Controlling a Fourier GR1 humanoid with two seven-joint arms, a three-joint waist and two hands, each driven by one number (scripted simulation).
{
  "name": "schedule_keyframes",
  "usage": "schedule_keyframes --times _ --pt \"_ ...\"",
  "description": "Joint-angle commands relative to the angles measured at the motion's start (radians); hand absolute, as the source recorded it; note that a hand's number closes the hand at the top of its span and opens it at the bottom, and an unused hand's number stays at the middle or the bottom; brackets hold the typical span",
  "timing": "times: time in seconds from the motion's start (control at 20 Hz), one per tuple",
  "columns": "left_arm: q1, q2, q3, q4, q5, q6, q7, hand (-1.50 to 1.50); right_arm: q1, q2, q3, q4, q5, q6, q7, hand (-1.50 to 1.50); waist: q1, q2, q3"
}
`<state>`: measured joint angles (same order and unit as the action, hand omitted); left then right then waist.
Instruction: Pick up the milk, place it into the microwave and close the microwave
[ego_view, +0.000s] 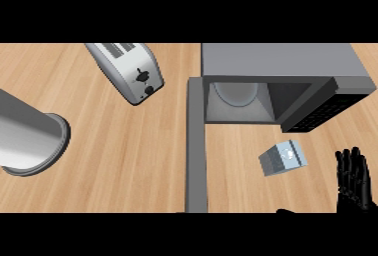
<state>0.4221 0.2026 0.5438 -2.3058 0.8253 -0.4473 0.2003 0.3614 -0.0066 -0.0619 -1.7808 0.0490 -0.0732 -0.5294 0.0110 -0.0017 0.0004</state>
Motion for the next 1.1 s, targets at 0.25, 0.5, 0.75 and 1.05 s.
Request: schedule_keyframes --times 0.25,0.5,0.75,1.05 --pt "0.057 0.049 0.149 -0.027 0.178 -0.038 0.050 -1.50 -0.158 -0.050 -0.114 0.424 -0.014 0.019 -0.167 -1.50 0.005 0.000 0.001" --pt "0.046 -0.037 0.108 -0.043 0.109 -0.074 0.043 -1.50 -0.232 -0.016 -0.118 0.651 0.046 -0.045 -0.359 -1.50 0.000 0.001 0.000" --pt "0.025 0.018 0.170 -0.001 0.185 -0.072 0.082 -1.50 -0.351 -0.081 -0.175 0.872 0.043 -0.043 -0.439 -1.50 -0.002 0.001 0.000" --pt "0.040 -0.029 0.144 -0.085 0.175 -0.063 0.114 -1.50 -0.523 -0.148 -0.249 1.183 0.021 -0.006 -0.600 -1.50 0.003 0.004 0.002"
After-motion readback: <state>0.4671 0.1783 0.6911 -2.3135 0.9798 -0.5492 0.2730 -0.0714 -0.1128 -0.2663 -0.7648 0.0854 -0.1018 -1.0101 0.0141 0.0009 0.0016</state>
